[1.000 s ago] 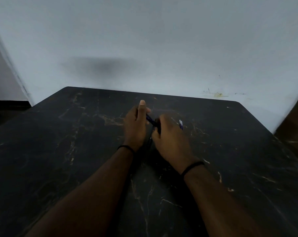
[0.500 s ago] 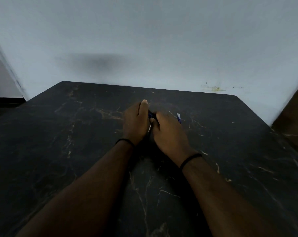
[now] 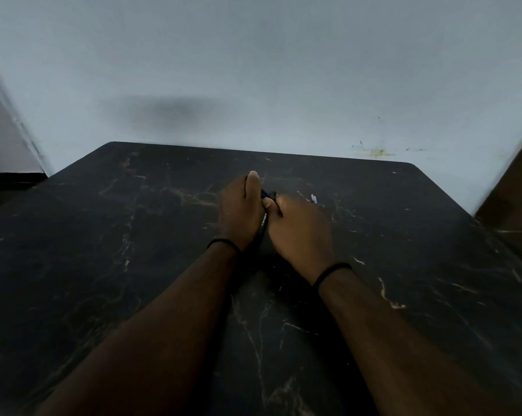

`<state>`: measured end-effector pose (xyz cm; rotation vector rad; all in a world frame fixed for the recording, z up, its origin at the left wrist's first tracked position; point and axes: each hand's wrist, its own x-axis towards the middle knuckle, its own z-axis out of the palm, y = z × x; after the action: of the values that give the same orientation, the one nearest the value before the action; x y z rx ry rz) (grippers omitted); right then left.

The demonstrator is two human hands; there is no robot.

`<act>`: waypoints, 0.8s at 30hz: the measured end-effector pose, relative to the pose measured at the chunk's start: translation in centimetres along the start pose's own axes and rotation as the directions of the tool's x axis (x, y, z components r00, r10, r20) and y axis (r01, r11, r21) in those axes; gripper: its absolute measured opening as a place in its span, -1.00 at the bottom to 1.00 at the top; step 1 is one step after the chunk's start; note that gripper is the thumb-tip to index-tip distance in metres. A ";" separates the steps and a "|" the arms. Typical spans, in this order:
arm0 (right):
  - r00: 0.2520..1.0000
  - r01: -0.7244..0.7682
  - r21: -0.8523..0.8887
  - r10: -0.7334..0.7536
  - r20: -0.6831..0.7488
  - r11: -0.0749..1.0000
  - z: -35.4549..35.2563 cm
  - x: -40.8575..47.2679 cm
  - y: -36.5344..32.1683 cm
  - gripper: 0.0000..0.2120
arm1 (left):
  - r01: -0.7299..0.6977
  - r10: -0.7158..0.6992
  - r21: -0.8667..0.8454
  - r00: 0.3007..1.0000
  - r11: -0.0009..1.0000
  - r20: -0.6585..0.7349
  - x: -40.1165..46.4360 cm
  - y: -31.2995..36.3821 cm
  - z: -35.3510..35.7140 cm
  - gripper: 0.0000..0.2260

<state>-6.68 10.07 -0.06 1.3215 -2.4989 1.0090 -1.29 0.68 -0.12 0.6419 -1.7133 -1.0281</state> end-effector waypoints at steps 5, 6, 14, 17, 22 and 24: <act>0.999 0.013 -0.041 -0.014 -0.039 0.999 -0.1 -0.3 0.1 -0.53 | -0.029 0.030 0.032 0.999 0.999 -0.037 0.5 -0.2 -0.6 -0.63; 1.000 0.012 -0.063 -0.013 -0.027 0.998 -0.2 -0.4 0.3 -0.53 | -0.008 0.010 0.044 0.999 0.999 -0.054 0.6 -0.2 -0.7 -0.62; 0.999 -0.038 -0.058 0.037 -0.013 0.998 -0.8 -0.8 1.6 -0.57 | 0.254 -0.204 0.671 0.967 0.697 -0.154 2.4 -2.3 -4.9 -0.55; 0.999 -0.031 -0.077 0.032 0.010 0.997 -0.7 -0.9 1.3 -0.58 | 0.271 -0.233 0.804 0.958 0.529 -0.169 2.6 -2.8 -4.9 -0.52; 0.998 -0.027 -0.070 0.030 0.051 0.997 -1.0 -1.0 1.2 -0.62 | 0.312 -0.284 0.837 0.938 0.449 -0.198 2.7 -3.0 -4.5 -0.46; 0.998 -0.055 -0.023 0.056 0.024 0.998 -1.0 -1.0 1.2 -0.67 | 0.302 -0.174 0.830 0.953 0.469 -0.249 2.5 -2.3 -4.4 -0.45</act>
<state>-7.16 11.88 -0.28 1.2724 -2.5707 0.9795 1.81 -4.00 -0.27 1.6079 -2.0009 -0.1714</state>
